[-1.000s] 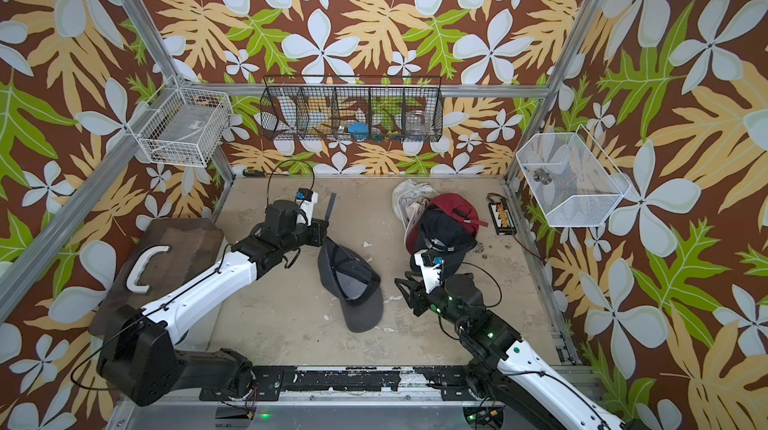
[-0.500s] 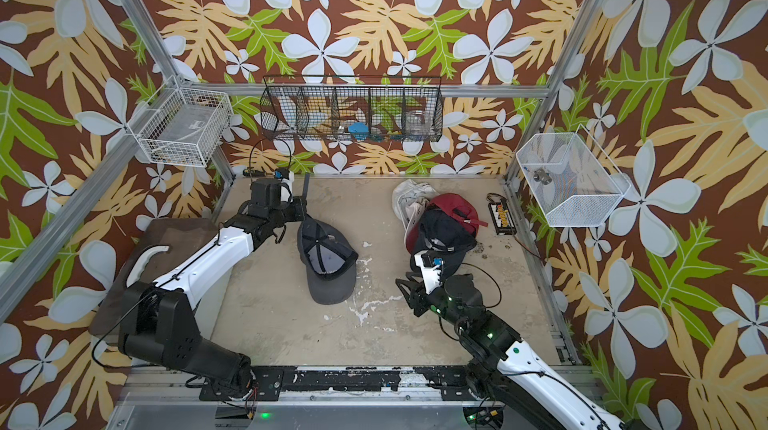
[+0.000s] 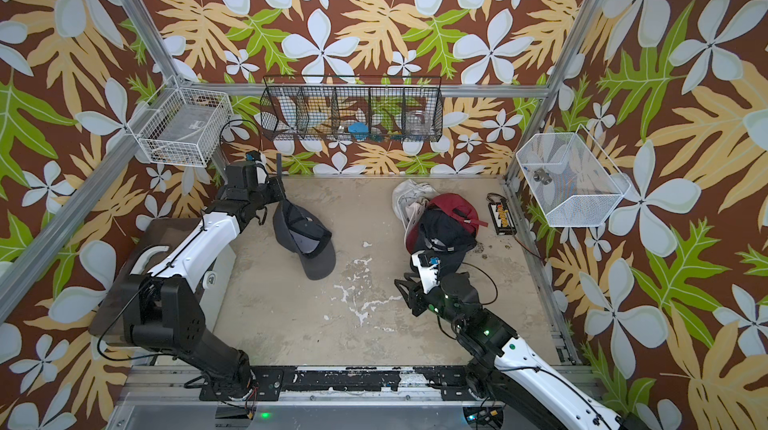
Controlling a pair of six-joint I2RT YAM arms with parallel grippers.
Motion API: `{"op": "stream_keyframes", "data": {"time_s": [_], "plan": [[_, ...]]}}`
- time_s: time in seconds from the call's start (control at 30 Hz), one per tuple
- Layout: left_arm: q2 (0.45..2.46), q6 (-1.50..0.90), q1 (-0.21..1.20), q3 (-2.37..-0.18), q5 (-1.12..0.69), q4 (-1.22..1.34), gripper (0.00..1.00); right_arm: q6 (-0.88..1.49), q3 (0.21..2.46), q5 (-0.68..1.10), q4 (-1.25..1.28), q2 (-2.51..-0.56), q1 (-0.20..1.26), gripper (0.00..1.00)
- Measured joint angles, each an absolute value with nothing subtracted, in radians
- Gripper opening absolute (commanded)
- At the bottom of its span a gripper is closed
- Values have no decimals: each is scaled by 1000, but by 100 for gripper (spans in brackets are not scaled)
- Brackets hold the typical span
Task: Open the adjustable buckle of the baseball cap
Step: Place the baseball cap at the corner of the board.
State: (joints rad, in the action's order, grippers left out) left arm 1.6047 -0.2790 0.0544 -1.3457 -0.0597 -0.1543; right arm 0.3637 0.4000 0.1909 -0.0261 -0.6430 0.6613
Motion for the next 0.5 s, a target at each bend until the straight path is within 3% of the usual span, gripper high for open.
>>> {"op": "stream_keyframes", "data": {"time_s": [0.3, 0.5], "plan": [[1667, -278, -44, -1475, -54, -185, 0, 362, 400, 205, -23, -658, 661, 38], [1782, -283, -131, -1684, -55, -246, 0, 362, 400, 210, -23, -658, 661, 37]]}}
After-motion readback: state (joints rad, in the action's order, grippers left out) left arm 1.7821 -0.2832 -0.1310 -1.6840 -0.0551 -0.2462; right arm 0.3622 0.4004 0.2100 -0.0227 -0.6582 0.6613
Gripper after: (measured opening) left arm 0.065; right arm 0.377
